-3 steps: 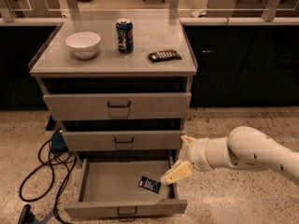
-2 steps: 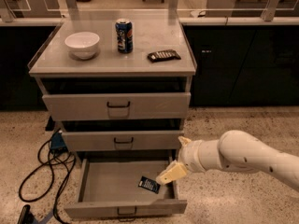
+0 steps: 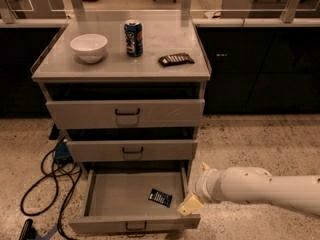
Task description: Pick rxbar blueberry from bottom drawer and place on counter
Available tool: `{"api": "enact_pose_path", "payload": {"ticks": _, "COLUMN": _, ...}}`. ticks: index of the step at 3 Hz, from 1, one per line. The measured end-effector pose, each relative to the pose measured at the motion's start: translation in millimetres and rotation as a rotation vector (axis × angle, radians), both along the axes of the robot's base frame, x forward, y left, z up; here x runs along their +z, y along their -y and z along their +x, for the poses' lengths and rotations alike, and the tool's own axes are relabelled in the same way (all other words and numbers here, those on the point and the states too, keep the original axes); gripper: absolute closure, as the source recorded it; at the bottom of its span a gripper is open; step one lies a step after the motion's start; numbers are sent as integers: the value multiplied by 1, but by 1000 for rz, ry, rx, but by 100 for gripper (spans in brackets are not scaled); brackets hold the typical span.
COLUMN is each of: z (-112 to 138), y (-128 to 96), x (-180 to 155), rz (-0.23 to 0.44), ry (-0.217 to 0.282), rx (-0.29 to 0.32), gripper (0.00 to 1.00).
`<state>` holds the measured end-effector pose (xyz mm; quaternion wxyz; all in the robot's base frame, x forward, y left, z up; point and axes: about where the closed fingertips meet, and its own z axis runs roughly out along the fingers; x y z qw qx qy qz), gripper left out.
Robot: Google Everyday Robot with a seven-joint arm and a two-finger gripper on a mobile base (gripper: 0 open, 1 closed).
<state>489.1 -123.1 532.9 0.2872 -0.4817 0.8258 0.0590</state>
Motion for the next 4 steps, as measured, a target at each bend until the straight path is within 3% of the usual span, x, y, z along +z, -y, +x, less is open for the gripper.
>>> {"api": "enact_pose_path", "payload": {"ticks": 1, "z": 25, "y": 13, "x": -13, "rz": -21, "ry": 48, "rx": -93, "gripper": 0}}
{"api": "enact_pose_path", "payload": {"ticks": 2, "z": 47, "y": 14, "x": -8, "rz": -29, "ry": 100, "rx": -109, "gripper": 0}}
{"api": "enact_pose_path", "payload": {"ticks": 3, "z": 45, "y": 19, "x": -4, "rz": -28, "ry": 110, "rx": -121, "gripper": 0}}
{"api": "enact_pose_path", "payload": {"ticks": 4, "z": 62, "y": 20, "x": -32, "rz": -89, "ry": 72, "rx": -86, "gripper": 0}}
